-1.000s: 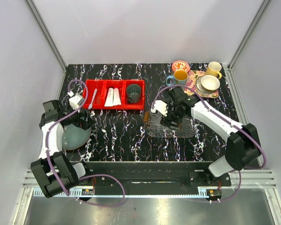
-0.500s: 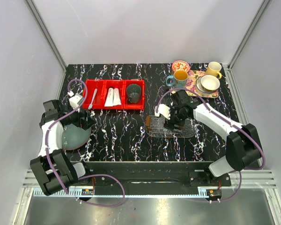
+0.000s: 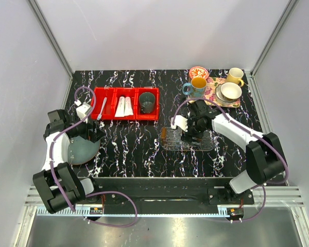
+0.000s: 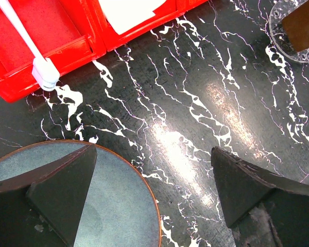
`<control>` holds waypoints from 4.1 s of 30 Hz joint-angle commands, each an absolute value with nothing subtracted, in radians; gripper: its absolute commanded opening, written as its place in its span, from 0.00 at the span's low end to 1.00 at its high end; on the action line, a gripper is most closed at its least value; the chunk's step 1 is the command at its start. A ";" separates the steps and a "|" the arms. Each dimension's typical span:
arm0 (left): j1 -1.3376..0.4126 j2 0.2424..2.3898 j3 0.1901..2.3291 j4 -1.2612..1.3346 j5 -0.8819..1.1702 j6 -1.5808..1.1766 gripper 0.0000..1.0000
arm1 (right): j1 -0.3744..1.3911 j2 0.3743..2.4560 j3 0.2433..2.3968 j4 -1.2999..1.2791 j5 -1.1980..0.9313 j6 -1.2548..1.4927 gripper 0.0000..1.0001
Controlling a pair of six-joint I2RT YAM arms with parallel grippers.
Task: Prepare toiletry sets of a toothbrush and toothpaste on the tray
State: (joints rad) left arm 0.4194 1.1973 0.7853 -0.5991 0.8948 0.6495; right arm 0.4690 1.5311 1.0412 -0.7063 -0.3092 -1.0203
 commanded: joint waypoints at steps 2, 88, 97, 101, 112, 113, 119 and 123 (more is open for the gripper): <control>0.426 1.204 0.834 -0.560 0.946 0.652 0.98 | 0.457 1.548 1.042 -0.647 -0.345 -1.058 0.27; 0.422 1.169 0.859 -0.560 1.011 0.623 0.99 | 0.454 1.470 1.241 -0.818 -0.337 -1.026 1.00; 0.374 1.169 0.896 -0.509 1.026 0.517 0.99 | 0.453 1.469 1.279 -0.756 -0.307 -0.876 0.96; 0.351 1.157 0.887 -0.476 0.997 0.497 0.99 | 0.453 1.537 1.295 -0.681 -0.282 -0.804 0.89; 0.342 1.149 0.851 -0.423 0.971 0.480 0.99 | 0.453 1.689 1.330 -0.519 -0.186 -0.707 0.71; 0.342 1.149 0.851 -0.425 0.968 0.480 0.99 | 0.453 1.703 1.331 -0.512 -0.186 -0.704 0.69; 0.341 1.149 0.848 -0.423 0.960 0.492 0.99 | 0.453 1.735 1.336 -0.486 -0.186 -0.690 0.65; 0.342 1.155 0.844 -0.425 0.956 0.505 0.99 | 0.453 1.747 1.327 -0.482 -0.184 -0.689 0.63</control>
